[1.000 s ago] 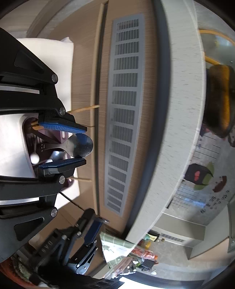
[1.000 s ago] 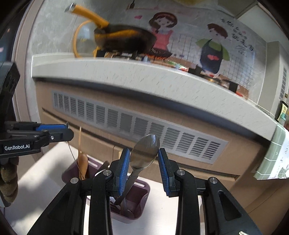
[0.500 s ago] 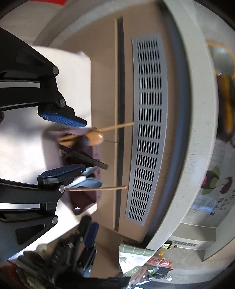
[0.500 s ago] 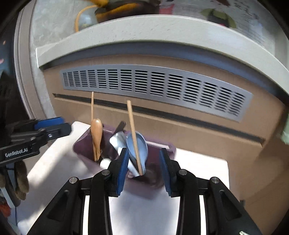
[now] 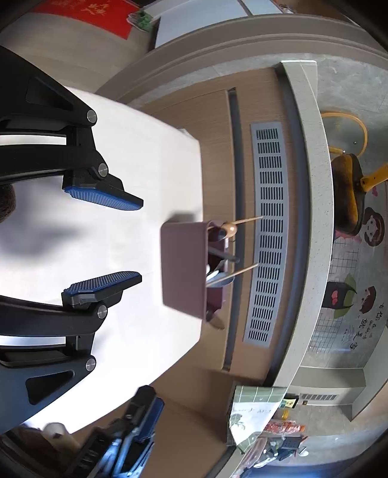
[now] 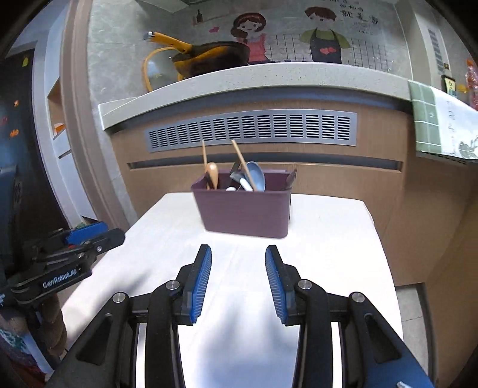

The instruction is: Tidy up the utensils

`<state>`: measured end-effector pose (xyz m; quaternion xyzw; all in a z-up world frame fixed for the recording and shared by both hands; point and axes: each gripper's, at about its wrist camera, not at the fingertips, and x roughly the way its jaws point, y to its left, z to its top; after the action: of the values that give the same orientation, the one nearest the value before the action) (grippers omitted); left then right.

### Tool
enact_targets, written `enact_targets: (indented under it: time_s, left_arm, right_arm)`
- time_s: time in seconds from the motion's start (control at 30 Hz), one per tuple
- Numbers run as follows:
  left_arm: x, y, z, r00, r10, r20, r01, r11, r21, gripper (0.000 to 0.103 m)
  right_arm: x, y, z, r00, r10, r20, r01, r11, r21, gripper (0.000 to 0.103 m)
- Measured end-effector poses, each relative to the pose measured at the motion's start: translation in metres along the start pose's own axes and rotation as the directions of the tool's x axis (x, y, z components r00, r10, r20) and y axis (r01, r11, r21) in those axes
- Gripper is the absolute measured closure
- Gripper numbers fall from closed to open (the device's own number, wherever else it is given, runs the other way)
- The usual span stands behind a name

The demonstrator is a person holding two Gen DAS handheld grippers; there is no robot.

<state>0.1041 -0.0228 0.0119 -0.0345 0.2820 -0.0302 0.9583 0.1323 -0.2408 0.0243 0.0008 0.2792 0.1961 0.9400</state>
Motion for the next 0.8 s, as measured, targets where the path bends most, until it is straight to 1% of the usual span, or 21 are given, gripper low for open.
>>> enact_targets:
  time_s: [0.1, 0.23, 0.8]
  left_arm:
    - [-0.01, -0.006, -0.006, 1.0, 0.008, 0.005, -0.008, 1.0, 0.014, 0.059]
    - [-0.019, -0.007, -0.005, 1.0, 0.005, 0.023, -0.005, 1.0, 0.014, 0.059]
    - [-0.02, -0.008, -0.005, 1.0, -0.009, 0.011, 0.009, 1.0, 0.01, 0.059]
  right_arm:
    - [-0.015, 0.007, -0.013, 1.0, -0.02, 0.024, 0.02, 1.0, -0.008, 0.068]
    - [-0.022, 0.004, -0.019, 0.999, -0.024, 0.027, 0.023, 1.0, 0.017, 0.068]
    - [-0.02, 0.006, -0.022, 0.999, -0.039, 0.013, 0.039, 0.999, -0.003, 0.068]
